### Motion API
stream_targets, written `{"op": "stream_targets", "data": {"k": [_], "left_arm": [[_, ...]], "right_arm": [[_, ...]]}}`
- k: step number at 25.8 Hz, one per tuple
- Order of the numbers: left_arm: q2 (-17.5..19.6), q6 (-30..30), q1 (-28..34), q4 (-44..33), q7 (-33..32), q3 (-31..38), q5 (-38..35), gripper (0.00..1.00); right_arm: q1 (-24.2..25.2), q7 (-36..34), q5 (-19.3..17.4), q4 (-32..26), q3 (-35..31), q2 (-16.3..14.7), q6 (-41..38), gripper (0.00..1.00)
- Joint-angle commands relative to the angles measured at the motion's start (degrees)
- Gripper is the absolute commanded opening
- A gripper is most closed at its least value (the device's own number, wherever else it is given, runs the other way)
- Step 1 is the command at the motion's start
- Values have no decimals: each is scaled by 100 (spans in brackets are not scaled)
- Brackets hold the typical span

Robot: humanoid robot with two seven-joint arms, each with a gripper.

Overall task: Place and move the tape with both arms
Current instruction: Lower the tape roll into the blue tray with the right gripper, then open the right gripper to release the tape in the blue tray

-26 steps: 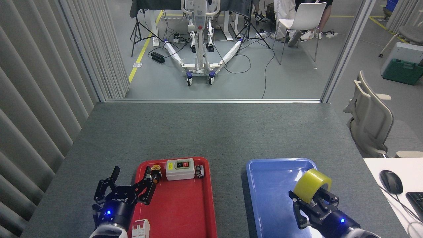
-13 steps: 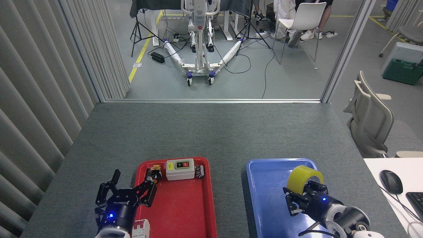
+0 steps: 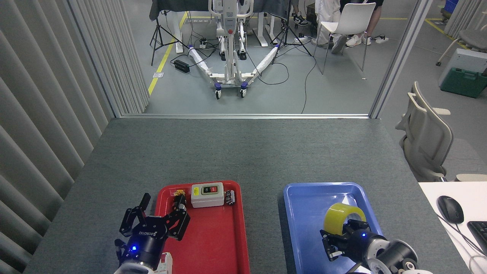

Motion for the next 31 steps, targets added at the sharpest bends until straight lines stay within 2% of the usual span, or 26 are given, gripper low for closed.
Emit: {"op": "stream_targets", "data": {"k": [1, 4, 7, 14, 21, 24, 31], "left_arm": [[-6, -54, 0, 30, 3, 7, 8, 100], [-6, -54, 0, 39, 3, 7, 8, 100], [-6, -54, 0, 48, 3, 24, 17, 100], [-6, -54, 0, 83, 3, 51, 35, 100], [-6, -54, 0, 91, 3, 51, 35, 100], [-15, -54, 0, 118, 3, 51, 35, 100], [-32, -63, 0, 118, 3, 51, 35, 100]], "right_arm": [[365, 9, -51, -341, 16, 6, -2, 54], [383, -26, -16, -359, 7, 6, 24, 75], [383, -53, -16, -359, -10, -11, 50, 84], [392, -70, -7, -341, -63, -81, 332, 84], [366, -70, 19, -289, -28, -20, 1158, 85], [357, -70, 2, -289, -37, -11, 1351, 98], [374, -53, -34, -262, -37, 33, 1422, 99]]}}
